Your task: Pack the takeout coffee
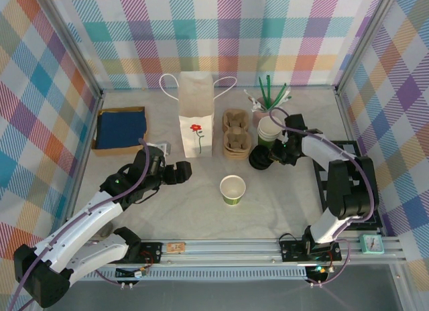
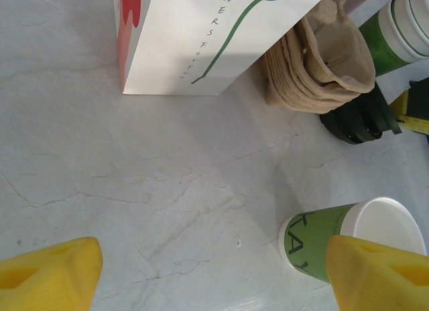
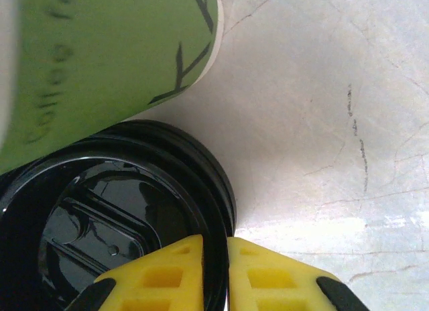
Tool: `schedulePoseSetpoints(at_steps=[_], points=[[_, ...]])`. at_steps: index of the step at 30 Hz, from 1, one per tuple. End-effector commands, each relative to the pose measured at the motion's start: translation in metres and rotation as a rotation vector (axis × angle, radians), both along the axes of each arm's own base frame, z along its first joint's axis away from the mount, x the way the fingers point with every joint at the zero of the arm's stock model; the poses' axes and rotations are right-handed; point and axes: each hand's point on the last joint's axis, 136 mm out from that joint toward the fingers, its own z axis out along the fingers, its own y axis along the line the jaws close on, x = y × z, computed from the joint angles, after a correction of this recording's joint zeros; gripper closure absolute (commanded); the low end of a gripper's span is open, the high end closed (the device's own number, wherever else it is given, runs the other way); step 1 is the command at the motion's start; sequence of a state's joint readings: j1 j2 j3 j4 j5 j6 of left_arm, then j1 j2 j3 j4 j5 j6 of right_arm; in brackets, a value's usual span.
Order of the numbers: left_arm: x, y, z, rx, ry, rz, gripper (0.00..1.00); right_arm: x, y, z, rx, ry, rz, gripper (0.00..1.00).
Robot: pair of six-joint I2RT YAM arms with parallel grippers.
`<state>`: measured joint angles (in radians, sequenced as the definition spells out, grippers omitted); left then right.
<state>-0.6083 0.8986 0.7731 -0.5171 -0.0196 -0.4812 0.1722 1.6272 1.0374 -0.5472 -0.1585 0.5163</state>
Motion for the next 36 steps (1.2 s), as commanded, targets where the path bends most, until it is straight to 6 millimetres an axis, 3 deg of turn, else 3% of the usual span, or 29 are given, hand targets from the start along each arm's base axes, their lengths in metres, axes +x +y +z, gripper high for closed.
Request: schedulePoseSetpoints(at_steps=[1,7,12,16,18,24,29,36], points=[[0.001,-0.003,0.014,-0.006,-0.044,-0.013,0.14,-0.007,0.003,0.016,0.012,-0.021,0.007,0.86],[0.0,-0.006,0.017,-0.018,-0.045,-0.03,0.14,-0.015,0.008,0.037,0.015,-0.053,0.026,0.86],[-0.007,-0.016,0.039,-0.023,-0.072,-0.086,0.16,-0.042,0.016,0.067,-0.065,-0.101,0.088,0.86],[-0.019,-0.045,0.076,-0.061,-0.129,-0.197,0.16,-0.062,0.009,0.111,-0.194,-0.215,0.113,0.85],[-0.024,-0.07,0.092,-0.091,-0.141,-0.26,0.16,-0.07,0.009,0.135,-0.23,-0.271,0.132,0.85],[-0.024,-0.141,0.103,-0.148,-0.106,-0.374,0.17,-0.085,0.027,0.188,-0.285,-0.41,0.191,0.85],[-0.023,-0.165,0.127,-0.295,-0.13,-0.405,0.17,-0.089,0.041,0.207,-0.287,-0.469,0.227,0.85],[-0.023,-0.176,0.133,-0.332,-0.115,-0.424,0.26,-0.093,0.056,0.214,-0.264,-0.506,0.263,0.85]])
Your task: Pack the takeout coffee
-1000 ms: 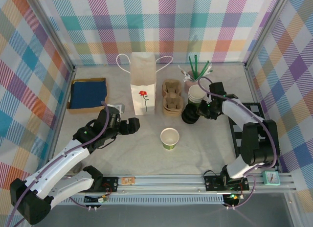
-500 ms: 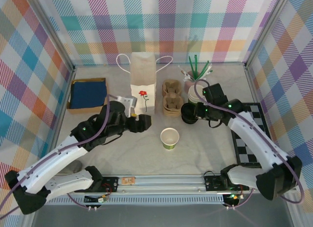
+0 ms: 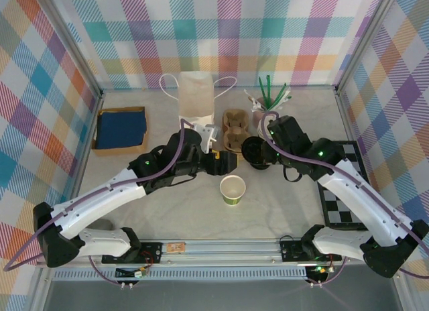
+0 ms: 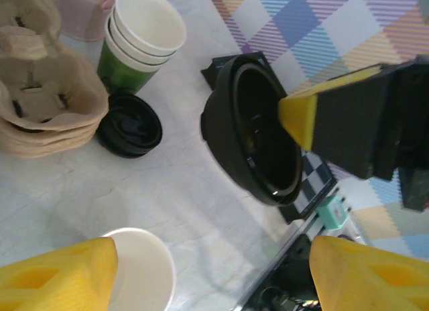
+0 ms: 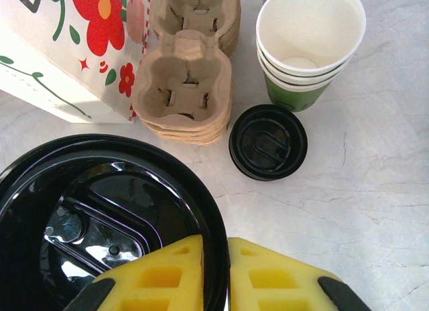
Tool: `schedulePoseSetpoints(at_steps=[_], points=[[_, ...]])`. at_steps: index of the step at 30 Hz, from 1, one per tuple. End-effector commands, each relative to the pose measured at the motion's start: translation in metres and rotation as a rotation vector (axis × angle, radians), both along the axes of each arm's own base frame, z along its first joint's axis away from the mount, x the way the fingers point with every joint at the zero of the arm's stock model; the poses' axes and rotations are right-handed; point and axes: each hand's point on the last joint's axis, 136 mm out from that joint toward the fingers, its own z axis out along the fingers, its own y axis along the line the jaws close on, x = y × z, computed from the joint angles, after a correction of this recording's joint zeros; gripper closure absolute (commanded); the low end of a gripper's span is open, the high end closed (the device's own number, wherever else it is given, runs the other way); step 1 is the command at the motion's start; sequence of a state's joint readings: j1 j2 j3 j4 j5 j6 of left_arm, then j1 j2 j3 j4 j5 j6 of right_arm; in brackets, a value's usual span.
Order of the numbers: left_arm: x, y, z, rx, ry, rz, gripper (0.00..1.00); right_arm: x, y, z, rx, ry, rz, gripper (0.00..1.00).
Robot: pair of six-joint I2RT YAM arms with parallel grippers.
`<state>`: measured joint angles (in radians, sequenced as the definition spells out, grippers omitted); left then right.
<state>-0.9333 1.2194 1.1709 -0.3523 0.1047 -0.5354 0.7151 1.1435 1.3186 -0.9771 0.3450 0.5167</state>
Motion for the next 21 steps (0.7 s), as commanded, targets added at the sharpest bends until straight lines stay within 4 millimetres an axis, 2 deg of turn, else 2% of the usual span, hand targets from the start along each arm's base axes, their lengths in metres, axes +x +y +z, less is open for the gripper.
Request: schedulePoseSetpoints(at_steps=[1,8,9,11,21], points=[[-0.003,-0.013,0.025,-0.091,-0.008,-0.035,0.27,-0.001,0.001,0.01,0.003,-0.025,-0.011,0.85],[-0.002,-0.021,0.02,-0.09,0.015,-0.053,0.37,-0.004,0.013,0.017,0.03,-0.047,0.023,0.85],[0.0,-0.024,0.027,-0.117,-0.003,-0.056,0.39,-0.005,0.016,0.019,0.031,-0.05,0.032,0.85],[0.0,-0.026,0.029,-0.127,-0.004,-0.06,0.42,-0.006,0.019,0.022,0.031,-0.059,0.039,0.85],[0.002,-0.024,0.03,-0.131,-0.008,-0.044,0.58,-0.01,0.03,0.031,0.03,-0.094,0.069,0.85]])
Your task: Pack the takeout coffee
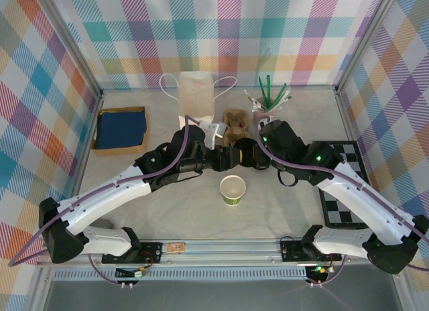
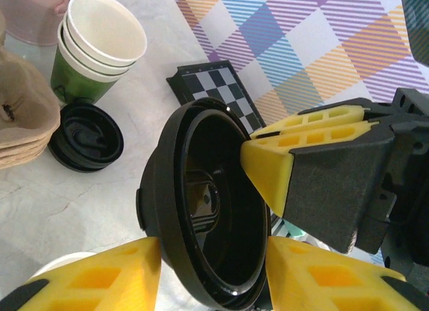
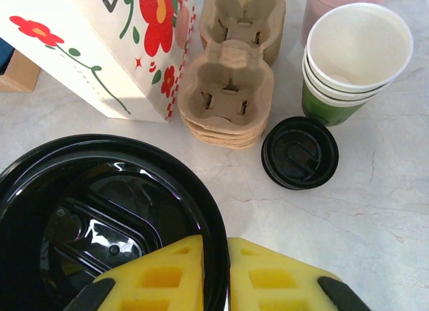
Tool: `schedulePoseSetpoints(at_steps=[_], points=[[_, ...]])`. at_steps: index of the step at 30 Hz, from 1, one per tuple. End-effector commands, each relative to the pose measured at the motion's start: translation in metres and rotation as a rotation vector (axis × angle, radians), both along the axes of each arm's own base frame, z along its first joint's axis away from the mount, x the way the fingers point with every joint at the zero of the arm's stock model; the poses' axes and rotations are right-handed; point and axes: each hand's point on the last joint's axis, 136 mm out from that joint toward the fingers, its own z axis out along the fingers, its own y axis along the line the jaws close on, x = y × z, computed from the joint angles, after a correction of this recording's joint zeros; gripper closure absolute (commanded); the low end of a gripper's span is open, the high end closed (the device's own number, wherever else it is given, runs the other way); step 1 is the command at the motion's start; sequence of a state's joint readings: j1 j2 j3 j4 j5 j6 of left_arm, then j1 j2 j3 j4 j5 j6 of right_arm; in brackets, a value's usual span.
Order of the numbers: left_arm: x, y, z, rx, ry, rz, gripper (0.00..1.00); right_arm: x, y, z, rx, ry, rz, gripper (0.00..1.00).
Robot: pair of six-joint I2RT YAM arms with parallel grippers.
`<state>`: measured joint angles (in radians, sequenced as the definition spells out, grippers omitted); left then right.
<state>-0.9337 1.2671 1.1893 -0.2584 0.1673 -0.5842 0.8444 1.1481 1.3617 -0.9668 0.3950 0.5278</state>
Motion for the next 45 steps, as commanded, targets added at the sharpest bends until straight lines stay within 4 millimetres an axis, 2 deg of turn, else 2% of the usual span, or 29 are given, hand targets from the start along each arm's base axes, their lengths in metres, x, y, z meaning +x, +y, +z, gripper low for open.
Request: schedulePoseSetpoints(at_steps=[1,5,15,20,24,25,27,30,34,38,42,45], points=[[-0.001,-0.002,0.019,-0.043,-0.031,-0.005,0.59,0.003,0.001,0.012,0.015,-0.034,-0.018,0.85],[-0.001,-0.001,0.019,-0.044,-0.034,0.0,0.7,0.003,0.002,0.013,0.013,-0.038,-0.016,0.85],[0.0,0.0,0.018,-0.047,-0.036,0.006,0.79,0.0,0.004,0.017,0.022,-0.05,-0.004,0.85],[-0.001,0.0,0.018,-0.053,-0.04,-0.001,0.91,-0.001,0.005,0.017,0.024,-0.053,0.001,0.82],[-0.002,0.002,0.019,-0.062,-0.048,0.003,0.96,-0.001,0.006,0.02,0.033,-0.061,0.006,0.81],[-0.002,0.002,0.02,-0.067,-0.052,0.003,0.96,-0.001,0.007,0.021,0.037,-0.062,0.007,0.8],[-0.003,0.004,0.021,-0.075,-0.059,0.004,0.96,-0.002,0.008,0.023,0.046,-0.064,0.014,0.7],[-0.002,0.011,0.021,-0.049,-0.086,0.022,0.97,-0.005,0.004,0.028,0.054,-0.071,0.014,0.6],[0.006,0.04,0.011,0.117,-0.171,0.092,0.98,-0.014,-0.015,0.04,0.065,-0.096,-0.012,0.47],[0.011,0.067,0.009,0.286,-0.317,0.127,1.0,-0.022,-0.048,0.055,0.094,-0.104,-0.096,0.34],[0.009,0.08,0.025,0.39,-0.574,0.162,1.0,-0.025,-0.068,0.065,0.206,-0.05,-0.133,0.31],[-0.001,0.077,0.046,0.4,-0.853,0.172,1.0,-0.022,-0.074,0.073,0.293,-0.018,-0.135,0.27]])
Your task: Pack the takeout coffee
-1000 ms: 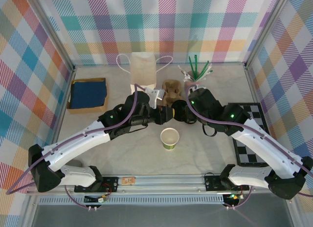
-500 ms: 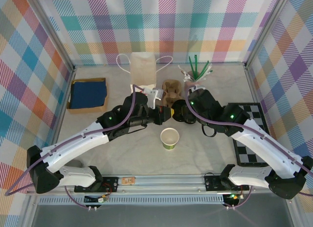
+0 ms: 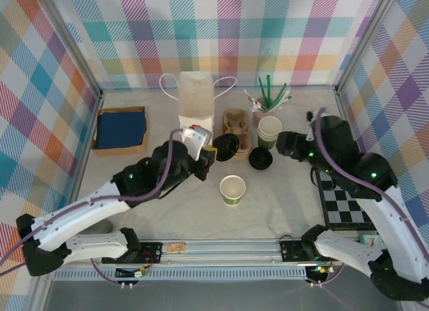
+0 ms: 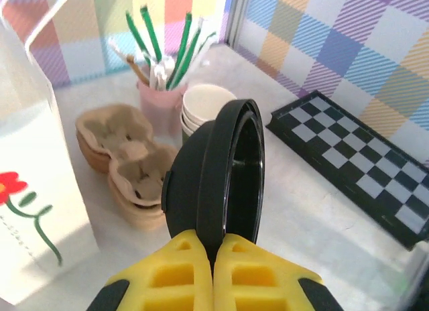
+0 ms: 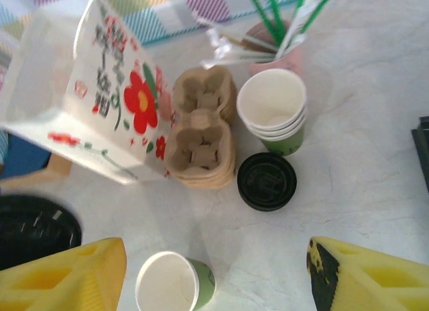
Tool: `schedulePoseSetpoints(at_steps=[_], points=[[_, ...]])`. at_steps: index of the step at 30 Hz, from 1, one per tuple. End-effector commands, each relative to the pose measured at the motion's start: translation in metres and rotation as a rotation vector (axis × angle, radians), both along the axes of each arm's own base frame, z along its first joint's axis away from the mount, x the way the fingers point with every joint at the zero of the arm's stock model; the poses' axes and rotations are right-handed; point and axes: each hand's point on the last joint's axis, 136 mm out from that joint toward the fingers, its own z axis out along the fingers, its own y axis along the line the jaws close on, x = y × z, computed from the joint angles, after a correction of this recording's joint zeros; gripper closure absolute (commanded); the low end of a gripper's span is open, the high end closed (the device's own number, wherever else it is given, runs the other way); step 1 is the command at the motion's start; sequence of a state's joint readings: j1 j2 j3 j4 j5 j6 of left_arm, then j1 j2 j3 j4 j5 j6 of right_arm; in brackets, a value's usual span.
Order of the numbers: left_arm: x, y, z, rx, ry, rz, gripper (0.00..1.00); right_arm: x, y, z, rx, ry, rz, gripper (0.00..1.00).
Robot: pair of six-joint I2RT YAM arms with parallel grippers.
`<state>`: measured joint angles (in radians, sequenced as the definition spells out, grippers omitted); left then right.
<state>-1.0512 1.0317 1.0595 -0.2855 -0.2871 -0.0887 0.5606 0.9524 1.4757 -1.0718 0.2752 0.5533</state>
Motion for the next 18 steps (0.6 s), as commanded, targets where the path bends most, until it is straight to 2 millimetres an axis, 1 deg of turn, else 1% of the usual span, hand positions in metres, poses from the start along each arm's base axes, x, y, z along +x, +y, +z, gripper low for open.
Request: schedulePoseSetpoints(at_steps=[1,3,7,10,12,14,18], points=[[-0.001,0.007,0.029,0.11,-0.385,0.016,1.0,-0.01,0.013,0.003,0.113,0.075,0.101,0.27],[-0.01,0.001,0.029,0.139,-0.49,-0.045,1.0,-0.008,0.021,0.005,0.173,0.101,0.138,0.27],[-0.015,-0.005,0.028,0.202,-0.61,-0.058,1.0,-0.006,0.045,0.008,0.327,0.176,0.254,0.27],[-0.022,-0.013,0.03,0.296,-0.731,-0.044,1.0,-0.004,0.062,0.014,0.515,0.231,0.36,0.29],[-0.028,-0.02,0.032,0.357,-0.83,-0.03,1.0,-0.001,0.071,0.014,0.622,0.27,0.416,0.32],[-0.034,-0.026,0.034,0.404,-0.921,-0.01,1.0,0.001,0.074,0.011,0.68,0.302,0.442,0.36],[-0.045,-0.039,0.031,0.497,-1.08,-0.006,1.0,0.0,0.079,0.012,0.725,0.325,0.486,0.37]])
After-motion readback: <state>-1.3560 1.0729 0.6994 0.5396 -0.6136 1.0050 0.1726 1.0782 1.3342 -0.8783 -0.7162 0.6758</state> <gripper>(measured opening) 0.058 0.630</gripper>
